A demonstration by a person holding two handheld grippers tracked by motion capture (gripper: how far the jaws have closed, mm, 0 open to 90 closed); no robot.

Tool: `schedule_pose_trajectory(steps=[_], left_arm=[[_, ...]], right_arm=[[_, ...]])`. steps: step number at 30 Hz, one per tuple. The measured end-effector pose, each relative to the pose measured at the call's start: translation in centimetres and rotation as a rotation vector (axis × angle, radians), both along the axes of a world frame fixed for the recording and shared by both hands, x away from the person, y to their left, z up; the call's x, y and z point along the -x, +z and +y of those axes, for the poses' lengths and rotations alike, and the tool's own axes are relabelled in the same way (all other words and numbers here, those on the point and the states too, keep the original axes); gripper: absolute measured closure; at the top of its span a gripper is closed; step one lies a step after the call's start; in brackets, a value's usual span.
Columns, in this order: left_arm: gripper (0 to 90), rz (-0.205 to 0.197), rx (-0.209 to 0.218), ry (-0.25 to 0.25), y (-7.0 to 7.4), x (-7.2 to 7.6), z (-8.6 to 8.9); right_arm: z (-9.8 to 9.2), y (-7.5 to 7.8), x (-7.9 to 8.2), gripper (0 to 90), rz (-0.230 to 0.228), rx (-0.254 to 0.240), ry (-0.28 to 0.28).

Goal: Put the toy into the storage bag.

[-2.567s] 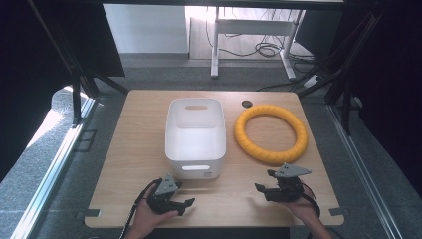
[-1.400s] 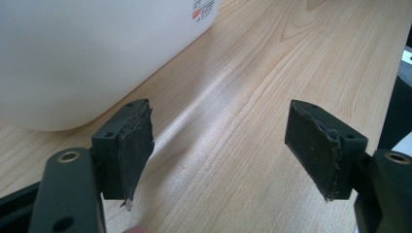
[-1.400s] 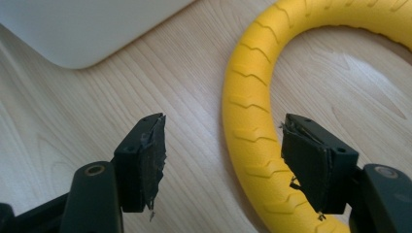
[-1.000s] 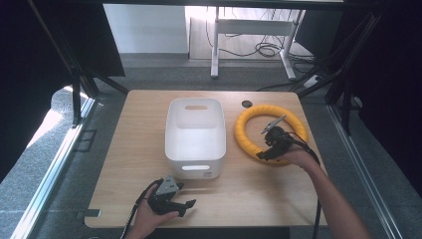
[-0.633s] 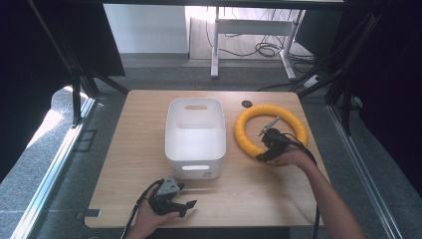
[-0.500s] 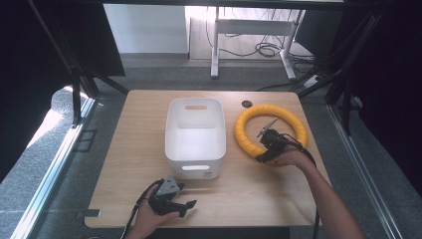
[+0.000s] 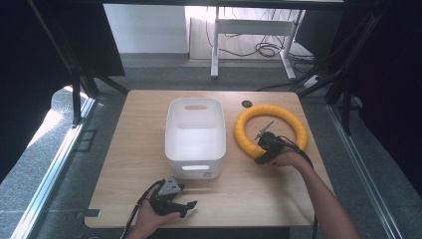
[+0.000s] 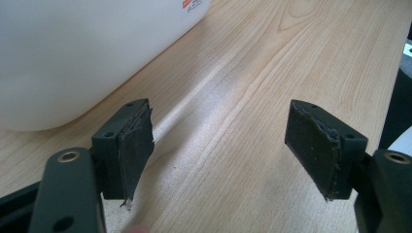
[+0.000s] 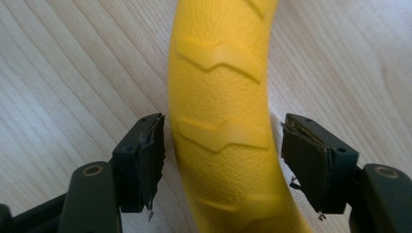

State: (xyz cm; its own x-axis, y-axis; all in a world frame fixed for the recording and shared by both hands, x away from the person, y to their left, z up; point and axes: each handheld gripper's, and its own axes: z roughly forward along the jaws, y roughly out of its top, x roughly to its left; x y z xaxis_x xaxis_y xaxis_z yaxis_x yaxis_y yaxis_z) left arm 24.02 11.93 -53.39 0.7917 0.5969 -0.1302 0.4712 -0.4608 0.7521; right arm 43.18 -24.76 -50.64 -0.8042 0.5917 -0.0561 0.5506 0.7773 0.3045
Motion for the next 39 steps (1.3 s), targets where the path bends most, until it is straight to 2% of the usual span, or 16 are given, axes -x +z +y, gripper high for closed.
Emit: schedule_pose_trajectory(steps=[4,8,14,19,23,24,25,27,28,29,31,32,34,35,37,39], left_arm=[[25.9,-0.001,-0.001,0.000,0.0,0.0,0.0],[25.9,0.000,-0.003,-0.003,0.0,0.0,-0.1],[25.9,-0.002,-0.004,-0.004,0.0,0.1,-0.1],[25.9,-0.002,-0.008,-0.007,-0.1,0.1,-0.2],[25.9,-0.001,-0.009,-0.005,-0.1,0.0,-0.2],[25.9,0.000,-0.010,-0.005,-0.1,0.0,-0.2],[25.9,0.001,-0.011,-0.005,-0.1,0.0,-0.2],[25.9,0.000,-0.009,-0.006,-0.1,0.0,-0.2],[25.9,0.000,-0.009,-0.006,-0.1,0.0,-0.2],[25.9,-0.001,-0.008,-0.004,-0.1,0.0,-0.1],[25.9,-0.001,-0.008,-0.004,-0.1,0.0,-0.1],[25.9,-0.001,-0.006,-0.003,-0.1,0.0,-0.1],[25.9,0.000,-0.007,-0.004,-0.1,0.0,-0.1],[25.9,0.001,-0.007,-0.005,-0.1,0.0,-0.1],[25.9,0.001,-0.007,-0.004,-0.1,0.0,-0.2],[25.9,0.002,-0.006,-0.004,-0.1,0.0,-0.2]], right_arm=[[-0.1,-0.1,-0.2,38.2,0.018,-0.038,-0.006],[0.0,0.1,-0.5,44.7,0.040,-0.029,-0.018],[0.2,0.3,-1.1,47.2,0.078,0.007,0.025],[0.1,0.5,-1.2,48.4,0.084,-0.028,0.028],[-0.1,1.2,-1.2,49.1,0.068,-0.098,0.022],[-0.4,2.2,-1.2,49.7,0.060,-0.186,0.004],[-0.5,2.7,-1.3,49.9,0.055,-0.221,-0.003],[-0.8,3.7,-1.4,50.3,0.049,-0.284,-0.011],[-0.8,3.7,-1.4,50.3,0.049,-0.284,-0.011],[-1.1,4.6,-1.4,50.6,0.045,-0.349,-0.023],[-1.2,5.1,-1.4,50.8,0.043,-0.381,-0.028],[-1.6,5.9,-1.4,51.0,0.036,-0.436,-0.035],[-1.8,6.2,-1.4,51.0,0.032,-0.468,-0.037],[-2.3,6.8,-1.4,51.1,0.028,-0.521,-0.050],[-2.5,7.0,-1.4,51.1,0.024,-0.541,-0.052],[-3.5,8.2,-1.5,51.3,0.012,-0.636,-0.076]])
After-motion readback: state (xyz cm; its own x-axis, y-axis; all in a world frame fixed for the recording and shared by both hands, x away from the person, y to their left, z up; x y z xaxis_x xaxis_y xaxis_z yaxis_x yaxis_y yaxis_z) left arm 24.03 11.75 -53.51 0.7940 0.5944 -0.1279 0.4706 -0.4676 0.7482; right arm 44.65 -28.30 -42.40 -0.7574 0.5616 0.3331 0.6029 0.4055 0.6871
